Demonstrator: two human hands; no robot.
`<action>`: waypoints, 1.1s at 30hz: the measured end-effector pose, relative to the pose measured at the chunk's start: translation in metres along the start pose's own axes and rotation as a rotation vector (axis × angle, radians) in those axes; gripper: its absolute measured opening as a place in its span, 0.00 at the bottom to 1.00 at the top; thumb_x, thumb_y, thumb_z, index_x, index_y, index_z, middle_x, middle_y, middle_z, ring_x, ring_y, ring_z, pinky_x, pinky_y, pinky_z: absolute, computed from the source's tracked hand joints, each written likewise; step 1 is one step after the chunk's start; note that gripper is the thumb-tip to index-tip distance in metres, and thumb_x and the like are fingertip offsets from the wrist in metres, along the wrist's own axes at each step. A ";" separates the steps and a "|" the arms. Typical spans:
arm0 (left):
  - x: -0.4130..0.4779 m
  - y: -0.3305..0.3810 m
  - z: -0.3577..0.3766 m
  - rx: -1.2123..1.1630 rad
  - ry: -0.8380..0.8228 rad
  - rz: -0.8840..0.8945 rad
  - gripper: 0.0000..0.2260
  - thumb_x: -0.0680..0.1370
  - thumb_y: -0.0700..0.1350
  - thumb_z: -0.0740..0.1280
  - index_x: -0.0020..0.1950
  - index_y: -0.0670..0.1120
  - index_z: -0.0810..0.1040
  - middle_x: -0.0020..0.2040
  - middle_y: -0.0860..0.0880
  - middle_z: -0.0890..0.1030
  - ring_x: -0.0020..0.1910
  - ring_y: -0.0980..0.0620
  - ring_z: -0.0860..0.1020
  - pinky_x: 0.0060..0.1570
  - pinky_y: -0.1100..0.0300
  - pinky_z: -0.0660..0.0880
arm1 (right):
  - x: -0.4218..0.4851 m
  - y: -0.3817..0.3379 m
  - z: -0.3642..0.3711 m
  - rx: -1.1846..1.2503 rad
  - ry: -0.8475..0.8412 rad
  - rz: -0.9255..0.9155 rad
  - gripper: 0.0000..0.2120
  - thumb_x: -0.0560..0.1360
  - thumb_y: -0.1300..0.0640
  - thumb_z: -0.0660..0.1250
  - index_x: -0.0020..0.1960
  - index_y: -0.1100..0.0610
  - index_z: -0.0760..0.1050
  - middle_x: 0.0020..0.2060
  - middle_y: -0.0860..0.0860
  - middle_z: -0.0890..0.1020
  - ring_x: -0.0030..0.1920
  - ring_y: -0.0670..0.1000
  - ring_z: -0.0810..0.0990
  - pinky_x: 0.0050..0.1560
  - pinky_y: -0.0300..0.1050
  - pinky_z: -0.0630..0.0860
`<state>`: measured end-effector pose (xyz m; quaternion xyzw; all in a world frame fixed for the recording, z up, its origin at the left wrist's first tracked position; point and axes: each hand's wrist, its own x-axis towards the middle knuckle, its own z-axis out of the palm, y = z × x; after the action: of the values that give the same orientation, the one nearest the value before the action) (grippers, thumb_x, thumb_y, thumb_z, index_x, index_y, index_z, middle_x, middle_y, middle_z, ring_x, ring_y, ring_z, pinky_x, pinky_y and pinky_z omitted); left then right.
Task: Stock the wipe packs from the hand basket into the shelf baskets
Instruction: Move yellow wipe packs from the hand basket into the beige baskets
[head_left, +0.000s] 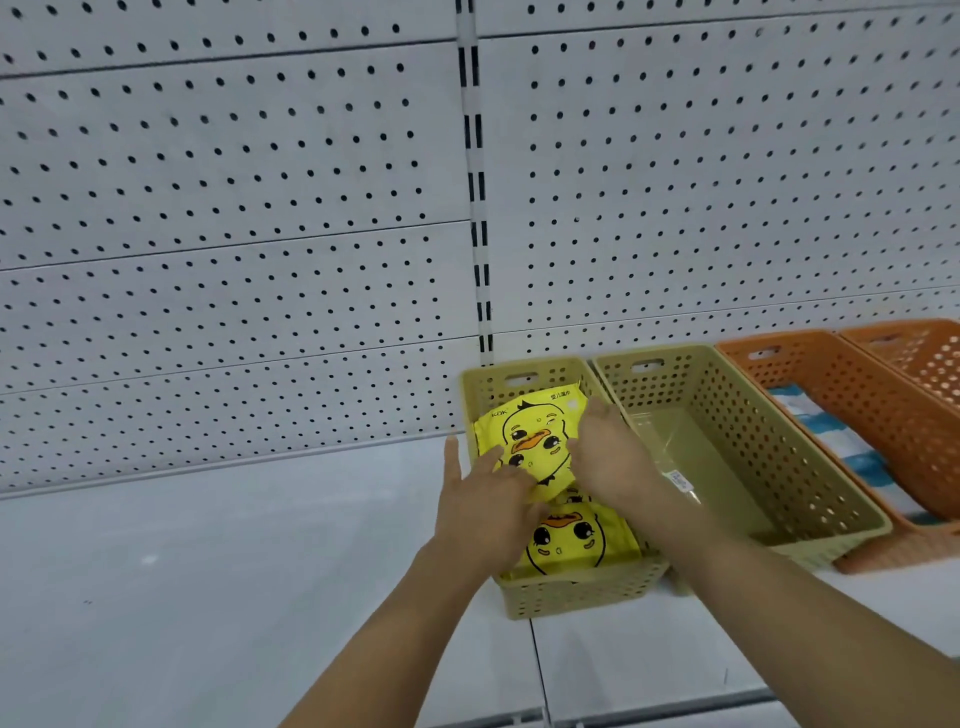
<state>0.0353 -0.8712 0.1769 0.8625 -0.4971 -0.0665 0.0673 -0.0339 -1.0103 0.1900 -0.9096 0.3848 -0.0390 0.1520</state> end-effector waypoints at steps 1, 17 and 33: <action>0.002 0.000 0.000 0.009 -0.030 -0.008 0.19 0.81 0.59 0.55 0.68 0.52 0.73 0.71 0.55 0.72 0.78 0.54 0.51 0.72 0.40 0.33 | -0.002 0.000 0.001 -0.137 0.089 -0.107 0.27 0.77 0.63 0.63 0.71 0.66 0.56 0.66 0.62 0.67 0.65 0.59 0.68 0.62 0.46 0.68; -0.040 -0.023 0.017 -0.590 0.149 -0.107 0.30 0.82 0.58 0.57 0.80 0.50 0.50 0.80 0.56 0.48 0.78 0.60 0.48 0.71 0.65 0.49 | 0.017 0.005 0.032 -0.099 -0.526 -0.066 0.39 0.78 0.39 0.56 0.78 0.52 0.38 0.77 0.54 0.36 0.77 0.57 0.37 0.75 0.59 0.46; -0.183 -0.031 0.031 -0.440 0.253 0.156 0.27 0.78 0.65 0.50 0.72 0.53 0.68 0.68 0.56 0.74 0.66 0.57 0.70 0.66 0.59 0.67 | -0.226 -0.012 0.066 0.457 0.317 -0.251 0.15 0.80 0.52 0.61 0.66 0.50 0.73 0.67 0.44 0.71 0.68 0.45 0.67 0.66 0.44 0.64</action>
<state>-0.0348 -0.6992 0.1495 0.7875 -0.5236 -0.0593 0.3196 -0.1711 -0.8253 0.1410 -0.8748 0.2698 -0.2845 0.2847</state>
